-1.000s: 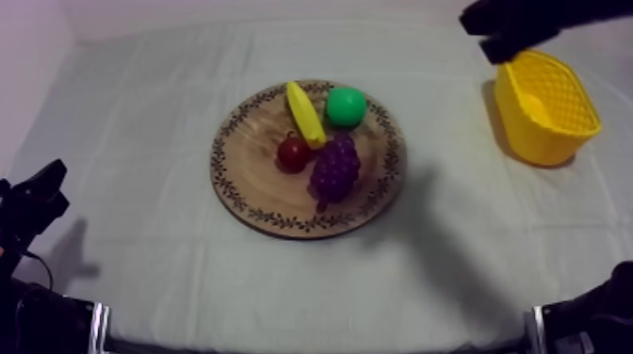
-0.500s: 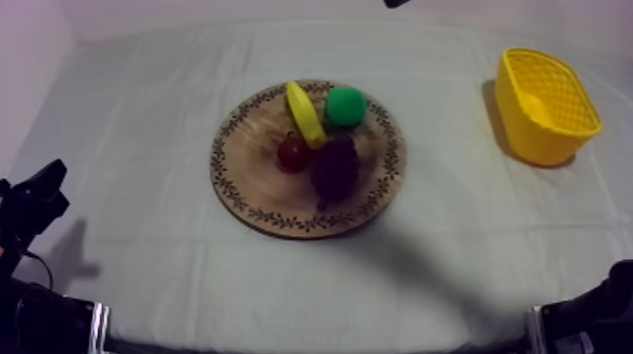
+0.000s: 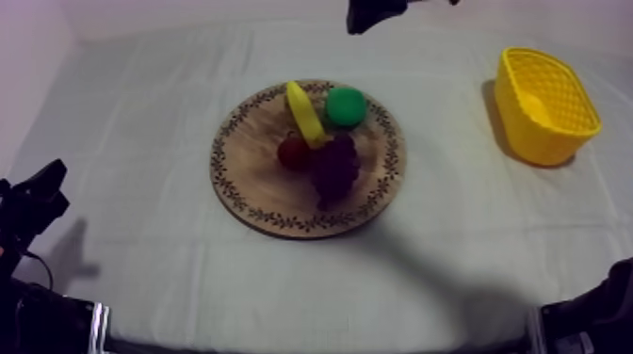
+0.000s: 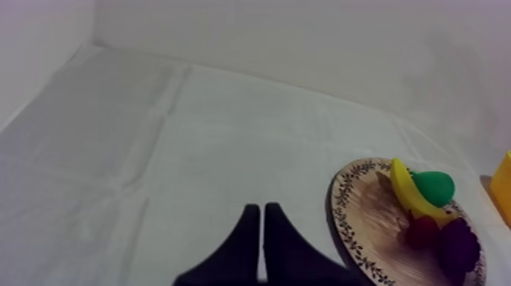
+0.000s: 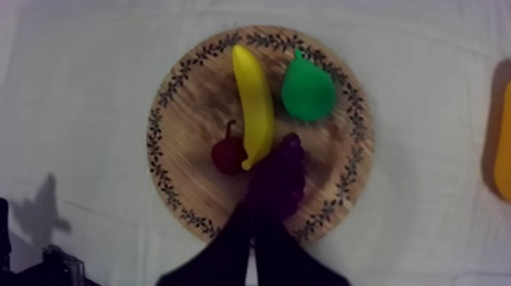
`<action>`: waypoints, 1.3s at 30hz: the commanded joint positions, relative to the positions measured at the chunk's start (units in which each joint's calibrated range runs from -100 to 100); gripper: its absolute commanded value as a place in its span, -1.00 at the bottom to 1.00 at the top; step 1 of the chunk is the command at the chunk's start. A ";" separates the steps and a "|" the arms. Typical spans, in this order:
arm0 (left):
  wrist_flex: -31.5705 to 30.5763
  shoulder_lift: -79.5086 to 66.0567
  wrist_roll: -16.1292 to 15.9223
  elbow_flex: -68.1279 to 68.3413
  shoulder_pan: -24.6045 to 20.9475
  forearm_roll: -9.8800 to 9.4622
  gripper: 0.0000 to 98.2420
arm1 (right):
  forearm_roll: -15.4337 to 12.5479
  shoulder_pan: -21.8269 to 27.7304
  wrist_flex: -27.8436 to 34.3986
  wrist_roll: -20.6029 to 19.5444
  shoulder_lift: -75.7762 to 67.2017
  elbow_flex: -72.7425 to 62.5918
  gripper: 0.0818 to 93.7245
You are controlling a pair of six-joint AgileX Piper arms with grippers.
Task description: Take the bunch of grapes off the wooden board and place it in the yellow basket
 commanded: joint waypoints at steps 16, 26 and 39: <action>0.00 0.00 -0.01 -0.01 -0.01 0.00 -1.00 | -0.99 0.14 0.24 1.82 4.14 2.53 0.75; 0.00 0.00 -0.01 -0.01 -0.01 0.00 -1.00 | -2.63 -0.27 0.13 1.09 6.91 6.47 0.93; 0.00 0.00 -0.01 -0.01 -0.01 0.00 -1.00 | -4.37 -0.81 -3.43 1.21 16.53 11.48 0.94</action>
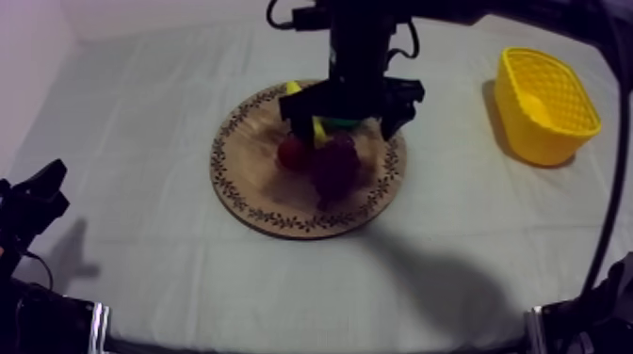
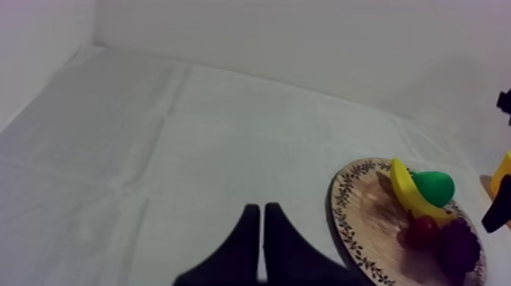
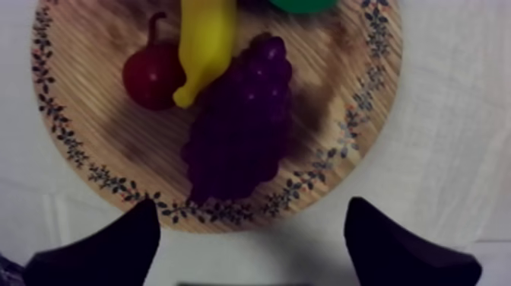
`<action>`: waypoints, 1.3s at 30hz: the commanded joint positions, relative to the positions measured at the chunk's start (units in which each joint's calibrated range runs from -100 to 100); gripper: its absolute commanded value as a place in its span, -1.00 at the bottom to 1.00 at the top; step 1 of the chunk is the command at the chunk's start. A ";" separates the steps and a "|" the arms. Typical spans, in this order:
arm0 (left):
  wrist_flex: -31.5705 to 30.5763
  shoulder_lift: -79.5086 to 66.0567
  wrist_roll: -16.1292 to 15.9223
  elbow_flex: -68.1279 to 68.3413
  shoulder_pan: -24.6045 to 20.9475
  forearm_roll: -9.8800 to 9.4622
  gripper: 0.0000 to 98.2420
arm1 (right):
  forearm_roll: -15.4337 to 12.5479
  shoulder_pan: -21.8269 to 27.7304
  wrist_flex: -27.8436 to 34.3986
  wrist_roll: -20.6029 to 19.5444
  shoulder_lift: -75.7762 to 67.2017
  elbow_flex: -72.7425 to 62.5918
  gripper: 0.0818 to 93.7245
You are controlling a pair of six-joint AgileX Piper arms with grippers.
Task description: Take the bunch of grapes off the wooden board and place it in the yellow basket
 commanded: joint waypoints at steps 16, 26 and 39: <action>0.00 0.00 -0.01 -0.01 -0.01 0.00 -1.00 | -1.08 0.97 -5.48 0.67 13.20 -4.13 0.88; 0.00 0.00 -0.01 -0.01 -0.01 0.00 -1.00 | -1.68 0.95 -6.07 1.61 17.43 -7.33 0.32; 0.00 0.00 -0.01 -0.01 -0.01 0.00 -1.00 | -0.36 2.71 -6.87 2.39 11.05 -5.77 -0.51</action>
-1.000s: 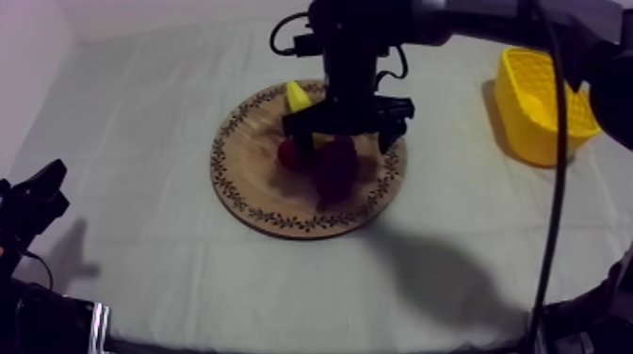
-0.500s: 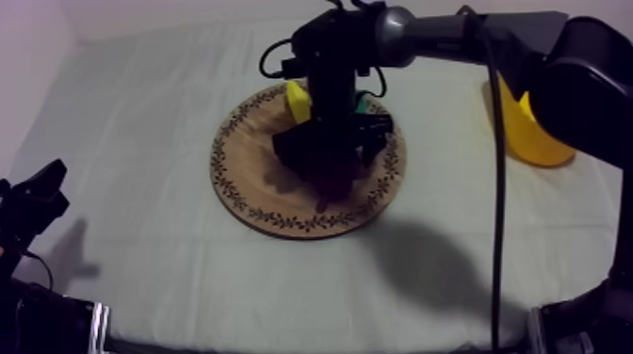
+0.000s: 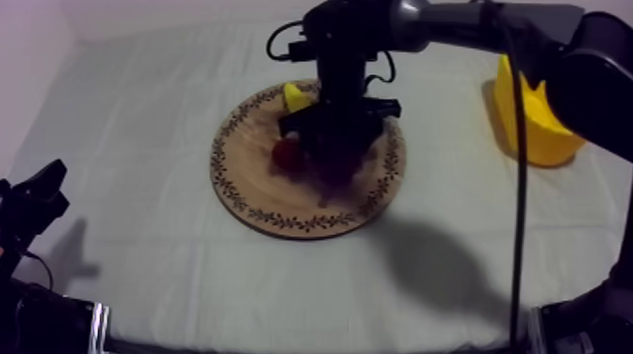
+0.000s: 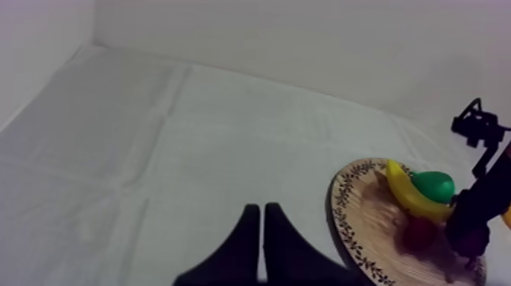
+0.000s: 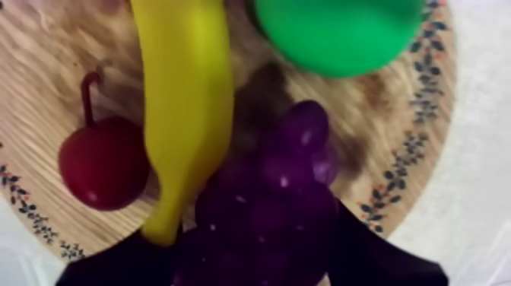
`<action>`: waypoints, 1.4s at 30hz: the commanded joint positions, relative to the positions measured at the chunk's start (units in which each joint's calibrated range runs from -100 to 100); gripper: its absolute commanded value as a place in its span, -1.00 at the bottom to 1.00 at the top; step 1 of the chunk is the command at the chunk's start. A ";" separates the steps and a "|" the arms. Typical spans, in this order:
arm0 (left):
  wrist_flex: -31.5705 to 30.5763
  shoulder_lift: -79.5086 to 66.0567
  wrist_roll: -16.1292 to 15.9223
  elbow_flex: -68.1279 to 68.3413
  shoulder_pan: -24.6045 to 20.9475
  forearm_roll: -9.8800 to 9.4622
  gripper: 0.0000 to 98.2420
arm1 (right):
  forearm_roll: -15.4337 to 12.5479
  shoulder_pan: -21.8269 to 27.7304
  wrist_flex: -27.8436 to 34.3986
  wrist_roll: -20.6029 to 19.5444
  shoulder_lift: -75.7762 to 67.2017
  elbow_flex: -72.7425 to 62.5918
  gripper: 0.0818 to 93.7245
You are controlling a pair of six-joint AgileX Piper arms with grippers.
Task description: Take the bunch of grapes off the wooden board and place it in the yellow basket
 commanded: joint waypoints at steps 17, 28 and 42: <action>0.00 0.00 -0.01 -0.01 -0.01 0.00 -1.00 | 4.50 10.09 -1.10 7.87 -27.62 7.39 -0.46; 0.00 0.00 -0.01 -0.01 -0.01 0.00 -1.00 | 6.08 21.26 -2.43 15.17 -32.64 6.45 -0.42; 0.00 0.00 -0.01 -0.01 -0.01 0.00 -1.00 | 6.70 32.24 -9.30 25.08 -27.89 8.89 -0.42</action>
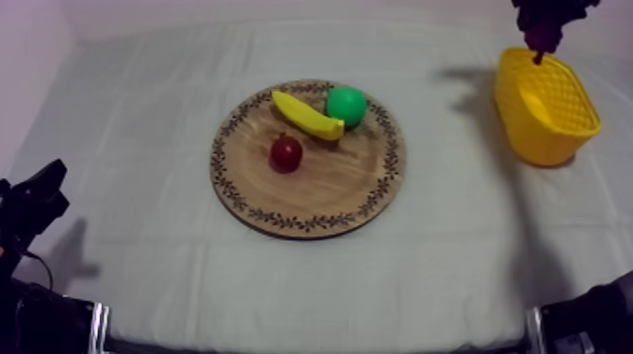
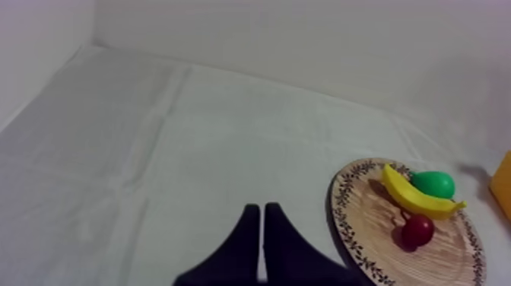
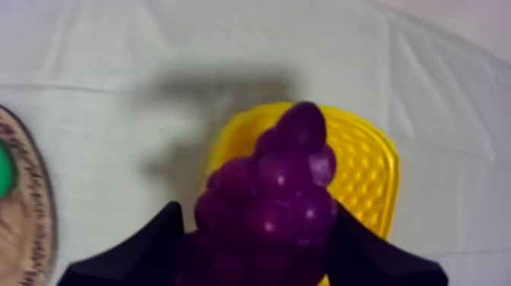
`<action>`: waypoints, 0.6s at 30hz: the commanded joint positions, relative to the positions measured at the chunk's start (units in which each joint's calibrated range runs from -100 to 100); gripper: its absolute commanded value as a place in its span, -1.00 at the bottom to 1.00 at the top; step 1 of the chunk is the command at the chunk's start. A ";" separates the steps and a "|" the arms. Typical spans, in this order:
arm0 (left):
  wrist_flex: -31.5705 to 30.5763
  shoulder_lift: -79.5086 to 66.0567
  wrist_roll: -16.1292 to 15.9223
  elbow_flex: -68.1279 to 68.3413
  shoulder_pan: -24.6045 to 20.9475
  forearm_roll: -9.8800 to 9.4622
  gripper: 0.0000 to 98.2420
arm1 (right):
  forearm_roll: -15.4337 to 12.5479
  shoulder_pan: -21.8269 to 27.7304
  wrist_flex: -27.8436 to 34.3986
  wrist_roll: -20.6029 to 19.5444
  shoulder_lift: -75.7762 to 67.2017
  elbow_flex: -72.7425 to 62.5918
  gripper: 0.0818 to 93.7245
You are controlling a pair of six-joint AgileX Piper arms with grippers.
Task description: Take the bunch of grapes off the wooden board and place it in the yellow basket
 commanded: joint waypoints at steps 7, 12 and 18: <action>0.00 0.00 0.00 -0.01 -0.01 0.00 -1.00 | -0.81 5.11 -3.72 7.35 3.82 3.08 -0.41; 0.00 0.00 -0.01 -0.01 -0.01 0.00 -1.00 | -1.07 6.75 -6.04 11.80 6.27 5.86 -0.40; 0.00 0.00 -0.02 -0.01 -0.01 0.00 -1.00 | -1.33 7.51 -10.42 14.35 9.23 8.76 -0.32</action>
